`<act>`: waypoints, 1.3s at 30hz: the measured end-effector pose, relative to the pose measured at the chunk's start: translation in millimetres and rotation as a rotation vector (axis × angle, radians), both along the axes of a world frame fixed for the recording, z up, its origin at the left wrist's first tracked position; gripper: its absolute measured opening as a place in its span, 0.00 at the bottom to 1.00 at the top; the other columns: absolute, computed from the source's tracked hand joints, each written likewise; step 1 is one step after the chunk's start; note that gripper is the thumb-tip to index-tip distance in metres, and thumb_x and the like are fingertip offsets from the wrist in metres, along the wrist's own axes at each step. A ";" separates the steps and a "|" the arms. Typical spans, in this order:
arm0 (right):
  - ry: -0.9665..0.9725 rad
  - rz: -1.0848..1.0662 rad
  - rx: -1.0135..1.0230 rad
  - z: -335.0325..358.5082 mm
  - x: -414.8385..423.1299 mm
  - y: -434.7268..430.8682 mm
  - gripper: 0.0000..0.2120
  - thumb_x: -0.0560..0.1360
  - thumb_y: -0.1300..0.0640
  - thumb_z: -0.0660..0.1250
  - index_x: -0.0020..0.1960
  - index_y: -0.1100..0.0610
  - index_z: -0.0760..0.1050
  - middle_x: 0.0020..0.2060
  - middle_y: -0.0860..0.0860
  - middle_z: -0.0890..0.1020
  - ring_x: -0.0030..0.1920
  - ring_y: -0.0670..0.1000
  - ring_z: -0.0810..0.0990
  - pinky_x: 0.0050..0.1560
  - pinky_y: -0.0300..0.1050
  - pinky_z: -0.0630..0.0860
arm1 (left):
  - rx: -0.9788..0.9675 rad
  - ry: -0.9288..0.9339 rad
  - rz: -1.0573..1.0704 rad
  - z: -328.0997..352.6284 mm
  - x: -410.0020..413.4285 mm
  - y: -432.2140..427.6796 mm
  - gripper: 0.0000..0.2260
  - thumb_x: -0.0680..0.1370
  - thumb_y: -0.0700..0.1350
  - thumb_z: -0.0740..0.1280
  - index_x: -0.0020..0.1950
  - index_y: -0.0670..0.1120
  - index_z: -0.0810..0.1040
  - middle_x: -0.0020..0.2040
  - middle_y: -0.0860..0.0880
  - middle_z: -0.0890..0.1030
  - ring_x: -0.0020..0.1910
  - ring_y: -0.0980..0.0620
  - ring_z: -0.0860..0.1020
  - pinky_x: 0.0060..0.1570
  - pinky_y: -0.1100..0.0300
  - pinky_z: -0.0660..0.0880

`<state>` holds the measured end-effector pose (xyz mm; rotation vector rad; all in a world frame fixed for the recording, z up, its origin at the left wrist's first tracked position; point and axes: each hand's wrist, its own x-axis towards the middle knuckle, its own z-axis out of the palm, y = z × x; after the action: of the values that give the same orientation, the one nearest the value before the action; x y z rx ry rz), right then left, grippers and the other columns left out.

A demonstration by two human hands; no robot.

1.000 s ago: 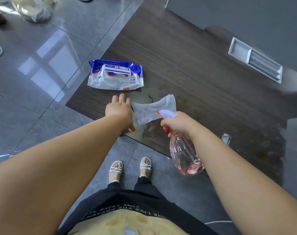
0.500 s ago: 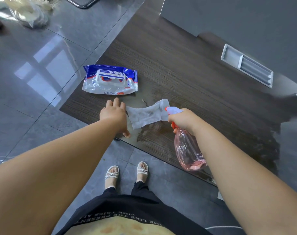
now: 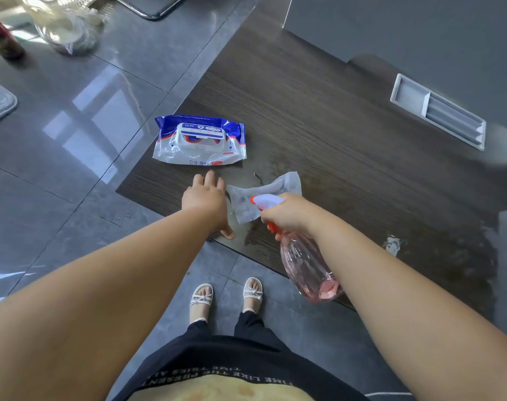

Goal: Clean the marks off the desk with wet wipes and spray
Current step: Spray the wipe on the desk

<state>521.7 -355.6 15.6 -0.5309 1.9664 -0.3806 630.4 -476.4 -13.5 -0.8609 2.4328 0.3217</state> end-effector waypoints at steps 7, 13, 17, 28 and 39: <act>-0.003 0.019 0.015 2.9 -0.2 2.8 0.20 0.73 0.56 0.61 0.63 0.41 0.72 0.37 0.54 0.75 0.33 0.53 0.75 0.43 0.48 0.76 | -0.028 -0.052 -0.048 -0.7 -2.0 -1.3 0.54 0.59 0.66 0.74 0.74 0.44 0.52 0.71 0.46 0.57 0.69 0.45 0.58 0.58 0.54 0.71; -0.029 -0.025 0.055 0.4 -5.5 16.7 0.20 0.72 0.58 0.62 0.61 0.42 0.74 0.35 0.55 0.75 0.31 0.54 0.74 0.40 0.46 0.75 | -0.040 -0.092 -0.074 0.1 -5.3 -1.1 0.53 0.59 0.66 0.74 0.73 0.44 0.53 0.70 0.46 0.58 0.67 0.45 0.59 0.57 0.53 0.71; -0.022 -0.037 0.085 -1.4 -8.3 26.8 0.21 0.71 0.59 0.61 0.59 0.40 0.74 0.35 0.53 0.75 0.29 0.52 0.74 0.36 0.42 0.74 | -0.038 -0.113 -0.088 0.7 -8.1 -0.8 0.52 0.58 0.67 0.74 0.72 0.44 0.55 0.68 0.45 0.59 0.66 0.44 0.59 0.57 0.53 0.71; 0.103 -0.339 0.015 -2.3 -41.7 38.5 0.18 0.70 0.59 0.63 0.59 0.58 0.76 0.33 0.54 0.75 0.26 0.51 0.73 0.35 0.42 0.74 | -0.027 -0.127 -0.093 3.1 -10.4 -0.4 0.52 0.58 0.66 0.74 0.72 0.44 0.55 0.68 0.45 0.59 0.67 0.43 0.58 0.58 0.53 0.71; 0.128 -0.318 -0.108 10.9 -54.5 26.2 0.16 0.71 0.62 0.62 0.57 0.59 0.77 0.33 0.54 0.76 0.27 0.50 0.73 0.29 0.37 0.73 | -0.012 -0.136 -0.077 9.8 -11.7 0.6 0.53 0.58 0.66 0.75 0.73 0.45 0.55 0.68 0.46 0.60 0.67 0.44 0.58 0.57 0.52 0.72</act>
<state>467.2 -329.4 26.5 -0.3145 2.1683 -0.6688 618.7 -475.8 -3.7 -0.7660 2.3367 0.2133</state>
